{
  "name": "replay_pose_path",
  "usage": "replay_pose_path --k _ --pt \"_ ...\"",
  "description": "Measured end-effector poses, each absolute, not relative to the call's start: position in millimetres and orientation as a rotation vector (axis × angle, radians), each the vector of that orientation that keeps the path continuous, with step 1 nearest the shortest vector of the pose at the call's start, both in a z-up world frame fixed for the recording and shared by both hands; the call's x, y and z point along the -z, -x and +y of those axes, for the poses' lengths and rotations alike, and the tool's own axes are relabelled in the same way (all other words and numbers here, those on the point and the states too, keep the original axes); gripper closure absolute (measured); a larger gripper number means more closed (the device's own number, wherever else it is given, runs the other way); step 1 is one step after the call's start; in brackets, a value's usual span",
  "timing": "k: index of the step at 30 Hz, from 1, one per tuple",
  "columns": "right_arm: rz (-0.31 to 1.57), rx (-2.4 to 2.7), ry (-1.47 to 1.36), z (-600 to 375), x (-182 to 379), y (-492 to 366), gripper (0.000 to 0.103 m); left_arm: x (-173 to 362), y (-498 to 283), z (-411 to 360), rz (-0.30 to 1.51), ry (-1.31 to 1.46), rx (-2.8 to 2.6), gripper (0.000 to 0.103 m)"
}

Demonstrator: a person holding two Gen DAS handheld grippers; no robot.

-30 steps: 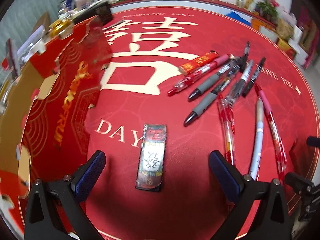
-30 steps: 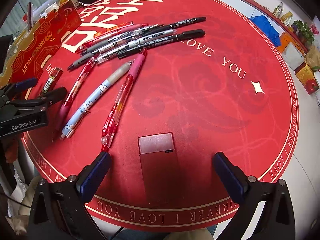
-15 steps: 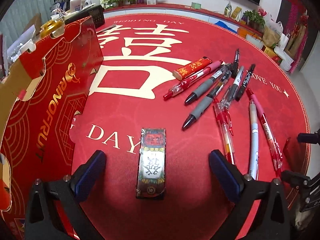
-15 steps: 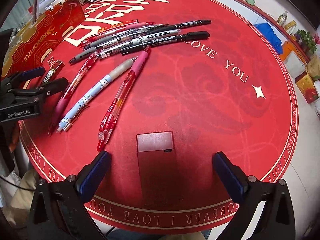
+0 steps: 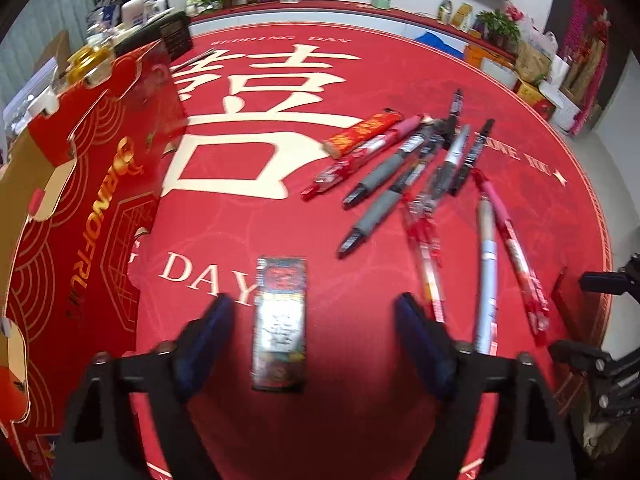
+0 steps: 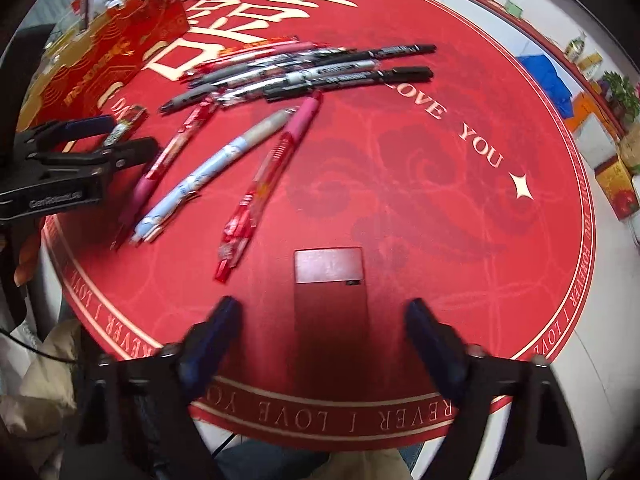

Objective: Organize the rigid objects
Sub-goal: 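Move left tool to the red-white packet while right tool approaches the red card box, then close left tool on the packet while right tool closes on the red card box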

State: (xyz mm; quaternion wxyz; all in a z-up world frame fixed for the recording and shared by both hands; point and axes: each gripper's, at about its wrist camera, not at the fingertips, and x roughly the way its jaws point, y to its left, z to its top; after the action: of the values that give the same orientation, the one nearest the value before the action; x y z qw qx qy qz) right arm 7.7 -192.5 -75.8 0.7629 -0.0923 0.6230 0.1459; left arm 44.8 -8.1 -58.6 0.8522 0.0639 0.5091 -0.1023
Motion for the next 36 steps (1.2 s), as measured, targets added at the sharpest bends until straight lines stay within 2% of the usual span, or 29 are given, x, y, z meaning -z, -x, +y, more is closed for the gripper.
replay_pose_path --k 1,2,3,4,5,20,36 --pt "1.350 -0.320 0.202 -191 73 -6 0.042 58 -44 -11 1.073 -0.141 0.224 0.036" --pt "1.350 -0.320 0.204 -192 70 -8 0.053 57 -43 -14 1.073 -0.146 0.234 0.047" --pt "1.347 -0.322 0.203 -192 69 -7 0.065 56 -41 -18 1.073 -0.153 0.242 0.062" --pt "1.347 -0.323 0.201 -192 68 -7 0.067 55 -40 -21 1.072 -0.158 0.247 0.072" --pt "1.343 -0.324 0.201 -192 67 -6 0.067 54 -39 -23 1.076 -0.164 0.249 0.078" --pt "1.266 -0.336 -0.017 -226 43 -9 0.067 22 -14 -25 1.007 -0.064 0.157 0.078" --pt "1.172 -0.354 -0.041 -208 12 -34 0.067 -9 -10 -14 0.944 -0.008 0.070 0.078"
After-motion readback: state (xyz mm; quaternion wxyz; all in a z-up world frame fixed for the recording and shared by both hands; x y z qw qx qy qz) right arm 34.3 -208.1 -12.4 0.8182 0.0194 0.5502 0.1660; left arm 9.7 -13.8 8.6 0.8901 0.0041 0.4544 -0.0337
